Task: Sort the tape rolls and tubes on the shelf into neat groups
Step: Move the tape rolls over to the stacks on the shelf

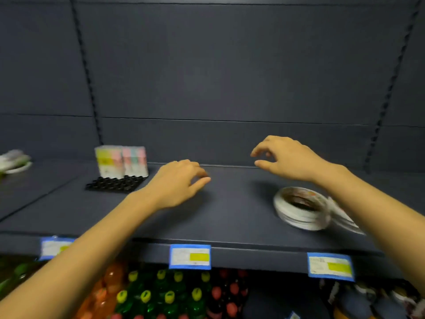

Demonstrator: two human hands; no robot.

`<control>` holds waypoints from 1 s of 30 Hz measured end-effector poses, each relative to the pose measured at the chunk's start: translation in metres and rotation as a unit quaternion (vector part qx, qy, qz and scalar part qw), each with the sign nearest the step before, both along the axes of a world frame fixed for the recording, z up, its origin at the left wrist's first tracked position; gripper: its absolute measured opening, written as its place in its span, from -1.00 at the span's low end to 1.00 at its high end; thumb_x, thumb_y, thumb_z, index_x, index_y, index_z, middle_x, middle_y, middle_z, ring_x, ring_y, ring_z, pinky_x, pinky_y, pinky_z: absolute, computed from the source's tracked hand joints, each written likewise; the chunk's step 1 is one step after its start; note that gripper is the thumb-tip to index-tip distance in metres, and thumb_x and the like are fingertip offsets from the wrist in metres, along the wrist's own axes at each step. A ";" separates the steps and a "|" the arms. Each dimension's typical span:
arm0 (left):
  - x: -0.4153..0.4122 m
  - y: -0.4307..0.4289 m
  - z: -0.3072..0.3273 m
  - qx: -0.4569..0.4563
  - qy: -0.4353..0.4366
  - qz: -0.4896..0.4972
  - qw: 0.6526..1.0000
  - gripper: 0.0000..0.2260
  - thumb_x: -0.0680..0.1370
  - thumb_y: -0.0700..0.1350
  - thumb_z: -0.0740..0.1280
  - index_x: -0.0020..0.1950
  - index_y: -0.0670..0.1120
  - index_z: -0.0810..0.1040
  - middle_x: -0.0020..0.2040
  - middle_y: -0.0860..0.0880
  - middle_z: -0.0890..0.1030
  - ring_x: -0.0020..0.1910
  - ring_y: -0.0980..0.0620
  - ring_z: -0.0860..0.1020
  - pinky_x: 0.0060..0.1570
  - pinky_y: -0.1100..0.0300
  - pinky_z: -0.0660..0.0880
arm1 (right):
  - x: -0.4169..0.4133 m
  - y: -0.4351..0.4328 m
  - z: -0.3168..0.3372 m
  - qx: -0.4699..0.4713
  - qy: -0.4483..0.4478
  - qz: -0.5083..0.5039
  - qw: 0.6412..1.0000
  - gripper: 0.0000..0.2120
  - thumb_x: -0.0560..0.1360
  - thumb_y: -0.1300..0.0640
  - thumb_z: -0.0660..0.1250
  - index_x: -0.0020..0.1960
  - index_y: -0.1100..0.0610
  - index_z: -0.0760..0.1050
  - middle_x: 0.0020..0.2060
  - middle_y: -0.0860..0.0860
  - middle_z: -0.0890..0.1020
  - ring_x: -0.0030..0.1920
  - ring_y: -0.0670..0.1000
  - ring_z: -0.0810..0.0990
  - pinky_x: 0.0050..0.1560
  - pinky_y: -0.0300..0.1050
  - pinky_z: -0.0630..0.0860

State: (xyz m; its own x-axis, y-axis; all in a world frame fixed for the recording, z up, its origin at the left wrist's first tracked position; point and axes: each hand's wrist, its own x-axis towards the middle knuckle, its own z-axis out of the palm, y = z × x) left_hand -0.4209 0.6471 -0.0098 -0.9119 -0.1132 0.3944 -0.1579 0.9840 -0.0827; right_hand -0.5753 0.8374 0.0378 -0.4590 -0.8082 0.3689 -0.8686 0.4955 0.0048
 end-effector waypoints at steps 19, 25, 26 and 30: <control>0.386 -0.255 -0.029 0.005 -0.008 0.376 0.926 -0.65 0.58 0.13 0.15 0.26 -0.02 0.48 0.21 0.00 0.55 0.21 -0.02 0.49 0.09 0.08 0.44 | 0.272 -0.362 -0.052 0.040 -0.068 0.245 0.966 -0.70 0.55 -0.05 0.23 0.26 -0.04 0.44 0.19 -0.07 0.52 0.17 0.01 0.51 0.13 -0.01 0.48; 0.443 -0.317 -0.035 0.013 -0.002 0.370 0.929 -0.67 0.58 0.11 0.15 0.25 -0.01 0.48 0.19 0.01 0.56 0.19 0.00 0.50 0.04 0.11 0.46 | 0.320 -0.441 -0.048 0.008 -0.107 0.194 0.975 -0.72 0.53 -0.09 0.23 0.21 -0.06 0.48 0.17 -0.03 0.57 0.16 0.09 0.53 0.11 0.00 0.46; 0.448 -0.326 -0.035 0.014 -0.003 0.368 0.930 -0.67 0.58 0.11 0.15 0.26 -0.01 0.48 0.19 0.01 0.56 0.19 0.01 0.50 0.04 0.11 0.46 | 0.323 -0.453 -0.046 -0.003 -0.113 0.176 0.978 -0.71 0.53 -0.10 0.22 0.21 -0.05 0.48 0.18 -0.01 0.57 0.17 0.13 0.53 0.09 0.00 0.45; 0.461 -0.362 -0.038 0.014 0.011 0.360 0.933 -0.67 0.59 0.11 0.13 0.25 0.00 0.48 0.17 0.02 0.56 0.19 0.01 0.49 0.03 0.10 0.45 | 0.327 -0.499 -0.042 -0.009 -0.131 0.100 0.986 -0.65 0.55 -0.12 0.17 0.25 -0.01 0.45 0.24 0.08 0.53 0.22 0.20 0.49 0.10 0.03 0.41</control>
State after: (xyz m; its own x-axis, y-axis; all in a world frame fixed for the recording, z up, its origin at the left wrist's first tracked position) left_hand 0.0396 0.2850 -0.0478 -0.5875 -0.7035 0.4000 -0.7800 0.6240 -0.0483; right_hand -0.2484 0.3386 -0.0040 -0.3724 -0.8868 0.2736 -0.9194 0.3123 -0.2391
